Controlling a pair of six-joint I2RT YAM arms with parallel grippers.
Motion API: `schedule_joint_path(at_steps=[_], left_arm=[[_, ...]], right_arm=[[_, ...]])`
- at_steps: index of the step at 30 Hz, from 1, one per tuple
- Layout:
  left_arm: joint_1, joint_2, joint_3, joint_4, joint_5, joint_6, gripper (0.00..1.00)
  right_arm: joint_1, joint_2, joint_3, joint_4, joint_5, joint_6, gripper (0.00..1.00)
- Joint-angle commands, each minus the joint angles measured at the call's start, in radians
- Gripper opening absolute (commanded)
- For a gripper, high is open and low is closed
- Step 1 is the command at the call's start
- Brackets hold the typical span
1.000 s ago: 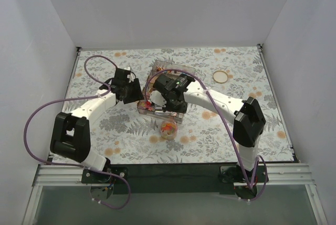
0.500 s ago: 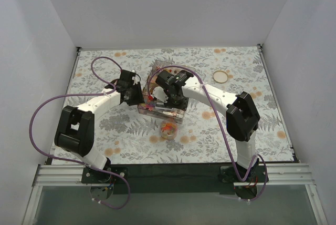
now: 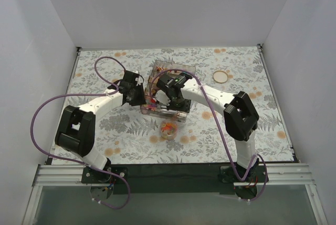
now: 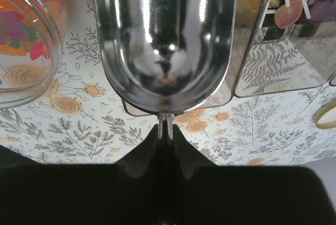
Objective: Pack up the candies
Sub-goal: Scoop the fake candies from the storage box.
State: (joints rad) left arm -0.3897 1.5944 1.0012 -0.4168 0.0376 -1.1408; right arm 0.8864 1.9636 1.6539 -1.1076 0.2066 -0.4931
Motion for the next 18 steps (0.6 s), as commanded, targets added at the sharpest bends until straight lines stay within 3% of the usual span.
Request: schedule_joint_path(at_steps=[1, 9, 18], left_arm=[[-0.023, -0.005, 0.013, 0.024, 0.021, 0.009, 0.24], [-0.044, -0.031, -0.012, 0.058, 0.038, 0.018, 0.23], [-0.057, -0.025, -0.023, 0.090, 0.094, 0.004, 0.22]], right_arm=[[-0.007, 0.038, 0.026, -0.015, 0.014, 0.016, 0.01], [-0.027, 0.086, 0.026, -0.012, 0.022, 0.031, 0.01], [-0.033, 0.199, 0.242, 0.008, -0.111, 0.067, 0.01]])
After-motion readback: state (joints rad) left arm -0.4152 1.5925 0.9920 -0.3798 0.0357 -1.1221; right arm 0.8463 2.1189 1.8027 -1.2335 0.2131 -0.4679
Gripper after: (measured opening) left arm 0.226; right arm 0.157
